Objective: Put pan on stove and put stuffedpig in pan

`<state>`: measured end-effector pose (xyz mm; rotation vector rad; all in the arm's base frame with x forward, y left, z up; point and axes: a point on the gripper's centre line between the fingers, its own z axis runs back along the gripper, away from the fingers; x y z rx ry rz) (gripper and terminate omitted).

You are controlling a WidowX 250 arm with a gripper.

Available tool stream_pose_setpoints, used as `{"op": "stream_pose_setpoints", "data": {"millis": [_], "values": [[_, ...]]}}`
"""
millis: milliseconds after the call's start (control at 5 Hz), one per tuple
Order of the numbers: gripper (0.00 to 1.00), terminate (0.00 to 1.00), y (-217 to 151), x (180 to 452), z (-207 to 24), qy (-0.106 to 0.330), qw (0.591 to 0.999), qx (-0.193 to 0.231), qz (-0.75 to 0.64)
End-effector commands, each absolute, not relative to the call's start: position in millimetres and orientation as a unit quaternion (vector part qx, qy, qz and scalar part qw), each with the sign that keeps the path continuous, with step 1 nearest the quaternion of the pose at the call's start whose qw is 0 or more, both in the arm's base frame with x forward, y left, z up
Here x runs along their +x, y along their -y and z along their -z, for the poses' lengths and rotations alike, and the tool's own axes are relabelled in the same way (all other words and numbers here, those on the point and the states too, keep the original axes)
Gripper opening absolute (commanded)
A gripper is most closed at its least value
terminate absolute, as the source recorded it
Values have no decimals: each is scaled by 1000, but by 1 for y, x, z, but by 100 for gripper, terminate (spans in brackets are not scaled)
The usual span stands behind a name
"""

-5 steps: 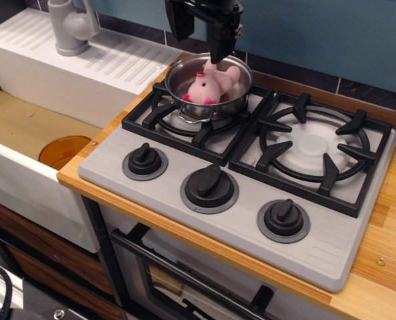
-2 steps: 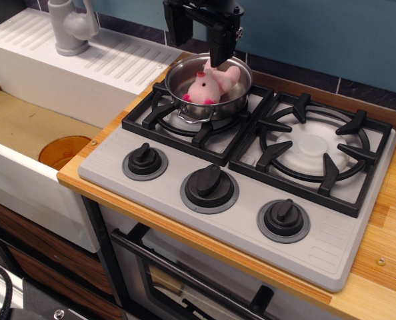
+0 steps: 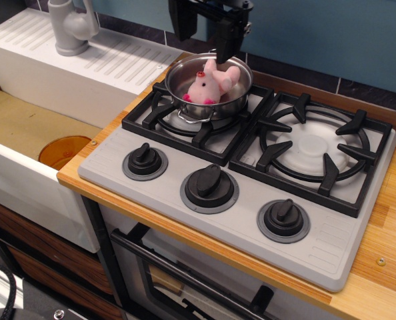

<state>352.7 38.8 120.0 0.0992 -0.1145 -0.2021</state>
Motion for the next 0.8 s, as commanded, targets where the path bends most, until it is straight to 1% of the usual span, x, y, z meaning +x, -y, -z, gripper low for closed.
{"op": "stream_pose_setpoints", "data": {"millis": [0, 200, 400, 600], "values": [[100, 0, -29, 357, -146, 91, 989, 53, 99], [100, 0, -27, 360, -148, 91, 989, 48, 106], [100, 0, -28, 364, -142, 74, 989, 75, 105], [100, 100, -27, 364, -136, 79, 990, 33, 112]]}}
